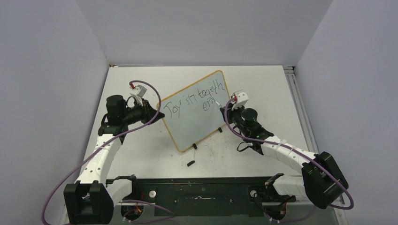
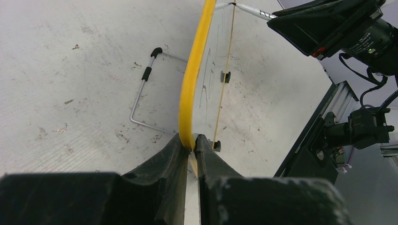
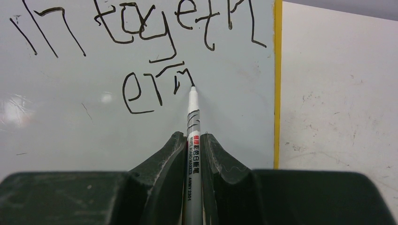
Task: Write a sentence on the whiteboard
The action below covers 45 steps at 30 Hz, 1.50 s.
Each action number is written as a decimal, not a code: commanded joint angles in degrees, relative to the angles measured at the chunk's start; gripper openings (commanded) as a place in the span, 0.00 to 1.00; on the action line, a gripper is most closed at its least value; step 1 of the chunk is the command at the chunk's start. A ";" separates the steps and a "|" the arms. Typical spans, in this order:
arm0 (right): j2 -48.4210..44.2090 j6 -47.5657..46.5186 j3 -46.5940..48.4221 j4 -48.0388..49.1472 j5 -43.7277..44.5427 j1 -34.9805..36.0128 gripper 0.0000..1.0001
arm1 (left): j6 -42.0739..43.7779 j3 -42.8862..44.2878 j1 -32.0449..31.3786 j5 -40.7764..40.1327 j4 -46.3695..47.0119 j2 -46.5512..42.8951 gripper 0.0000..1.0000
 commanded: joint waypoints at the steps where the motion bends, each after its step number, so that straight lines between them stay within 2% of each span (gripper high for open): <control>1: -2.67 0.63 -0.72 0.52 0.51 -0.03 0.05 | 1.29 0.39 -0.15 -0.33 -0.39 0.16 0.00; 10: -5.81 0.23 0.57 -0.51 3.04 -0.28 0.05 | 1.29 0.39 -0.15 -0.38 -0.39 0.17 0.00; 45: 0.52 -0.67 2.62 3.69 1.15 -0.56 0.05 | 1.47 0.39 -0.19 -0.46 -0.57 -0.03 0.00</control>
